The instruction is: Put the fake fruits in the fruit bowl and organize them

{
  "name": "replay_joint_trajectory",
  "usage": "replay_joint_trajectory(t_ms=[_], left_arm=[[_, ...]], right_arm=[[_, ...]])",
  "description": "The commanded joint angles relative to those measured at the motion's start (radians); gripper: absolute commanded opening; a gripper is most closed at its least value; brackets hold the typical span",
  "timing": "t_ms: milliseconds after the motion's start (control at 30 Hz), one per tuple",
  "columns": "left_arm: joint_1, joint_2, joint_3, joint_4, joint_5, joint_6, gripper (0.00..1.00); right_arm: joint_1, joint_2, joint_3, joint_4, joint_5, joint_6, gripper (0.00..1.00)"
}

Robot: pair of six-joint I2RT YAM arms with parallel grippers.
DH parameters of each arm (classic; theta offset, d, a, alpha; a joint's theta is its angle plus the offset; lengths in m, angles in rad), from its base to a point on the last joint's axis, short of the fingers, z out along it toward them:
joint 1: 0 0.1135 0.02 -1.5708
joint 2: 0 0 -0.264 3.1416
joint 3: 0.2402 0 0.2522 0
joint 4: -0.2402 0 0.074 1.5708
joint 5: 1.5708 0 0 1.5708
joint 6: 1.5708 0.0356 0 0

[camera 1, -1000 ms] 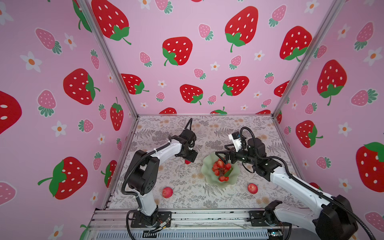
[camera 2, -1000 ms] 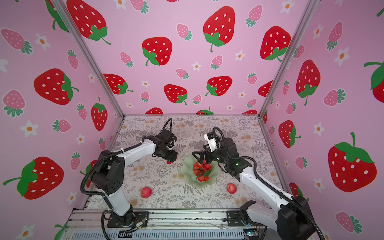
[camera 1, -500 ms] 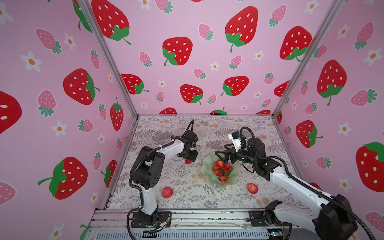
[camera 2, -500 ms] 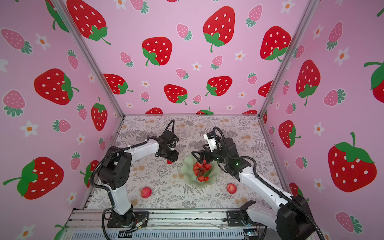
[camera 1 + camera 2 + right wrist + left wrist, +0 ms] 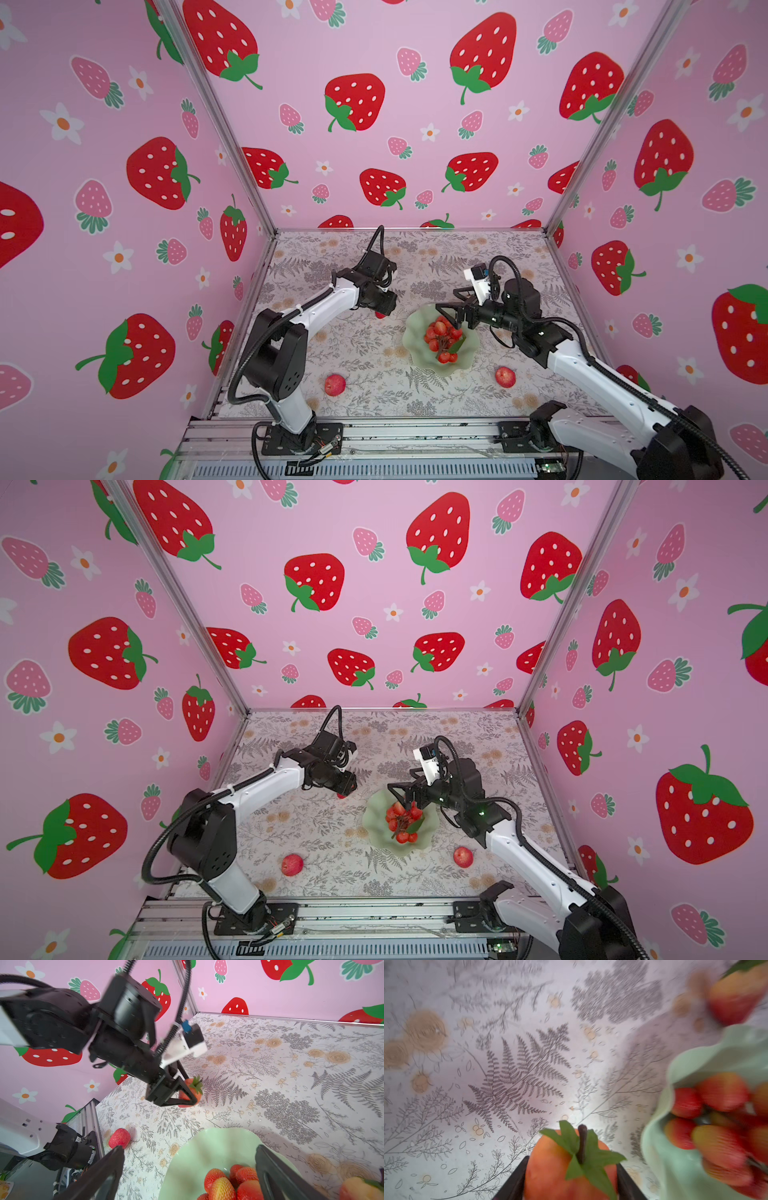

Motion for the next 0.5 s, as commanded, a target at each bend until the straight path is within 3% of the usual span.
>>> replay_joint_trajectory(t_ms=[0,233,467], left_arm=[[-0.060,-0.069,-0.029,0.059,0.155,0.031,0.51],[-0.183,-0.040,-0.046,0.183,0.218,0.097,0.51],[-0.207,0.046,-0.020,0.235,0.191,0.110,0.51]], right_arm=[[-0.032,-0.031,-0.047,-0.026,-0.029,0.004,0.99],[-0.041,-0.030,-0.047,-0.008,-0.047,0.021,0.99],[-0.041,-0.056,-0.051,-0.016,-0.046,0.029,0.99]])
